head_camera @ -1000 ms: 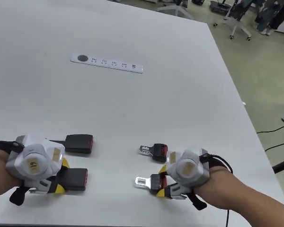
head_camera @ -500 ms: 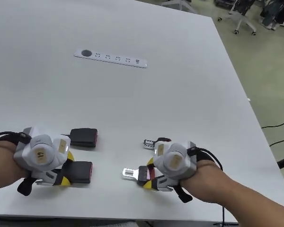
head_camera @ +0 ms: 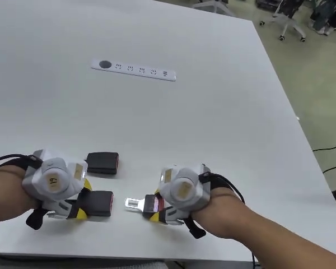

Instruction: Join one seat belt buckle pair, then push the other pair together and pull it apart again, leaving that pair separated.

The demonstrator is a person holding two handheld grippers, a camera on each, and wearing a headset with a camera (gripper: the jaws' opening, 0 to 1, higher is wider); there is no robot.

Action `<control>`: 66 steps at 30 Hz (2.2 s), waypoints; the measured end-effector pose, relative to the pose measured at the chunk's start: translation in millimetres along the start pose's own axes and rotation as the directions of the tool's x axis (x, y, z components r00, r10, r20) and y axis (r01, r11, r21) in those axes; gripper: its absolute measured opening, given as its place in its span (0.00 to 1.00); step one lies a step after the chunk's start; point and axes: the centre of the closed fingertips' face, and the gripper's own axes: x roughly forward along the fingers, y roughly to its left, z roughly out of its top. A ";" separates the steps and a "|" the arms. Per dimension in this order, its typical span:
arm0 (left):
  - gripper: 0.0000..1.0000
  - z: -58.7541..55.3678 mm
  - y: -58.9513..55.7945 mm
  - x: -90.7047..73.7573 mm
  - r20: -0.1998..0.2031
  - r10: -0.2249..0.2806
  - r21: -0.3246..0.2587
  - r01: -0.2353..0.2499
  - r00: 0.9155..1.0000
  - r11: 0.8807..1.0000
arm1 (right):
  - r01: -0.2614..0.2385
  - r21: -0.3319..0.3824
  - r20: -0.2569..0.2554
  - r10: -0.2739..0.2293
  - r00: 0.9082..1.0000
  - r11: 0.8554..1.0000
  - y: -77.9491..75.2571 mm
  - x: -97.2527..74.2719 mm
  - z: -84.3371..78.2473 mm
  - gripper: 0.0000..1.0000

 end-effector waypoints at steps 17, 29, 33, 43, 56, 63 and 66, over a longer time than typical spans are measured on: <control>0.33 4.9 -3.3 -1.8 0.002 -0.008 0.022 0.008 1.000 1.000 | -0.004 -0.032 0.002 0.004 1.000 0.999 5.8 12.5 23.6 0.32; 0.32 4.6 -2.8 -2.5 0.001 -0.009 0.018 0.009 1.000 1.000 | -0.006 -0.035 0.020 0.006 1.000 0.999 6.5 16.6 32.8 0.31; 0.32 5.2 -2.9 -2.5 0.008 -0.013 0.027 0.012 1.000 1.000 | -0.011 -0.040 0.028 0.012 1.000 0.999 5.8 18.5 35.6 0.31; 0.32 3.6 -3.4 -0.9 0.010 -0.038 0.041 0.037 0.999 0.998 | -0.021 -0.062 0.037 0.023 0.999 0.998 6.1 17.7 39.2 0.29; 0.32 6.6 -5.6 -2.1 0.002 -0.050 0.029 0.050 0.999 0.998 | -0.028 -0.066 0.041 0.031 0.999 0.997 5.5 20.2 44.9 0.29; 0.32 10.8 -7.4 -4.4 0.002 -0.051 0.026 0.051 0.999 0.998 | -0.033 -0.067 0.053 0.037 0.998 0.997 5.1 26.8 53.2 0.28; 0.32 11.4 -7.3 -5.2 0.001 -0.046 0.021 0.046 0.999 0.999 | -0.034 -0.065 0.057 0.038 0.998 0.997 5.3 27.1 54.4 0.28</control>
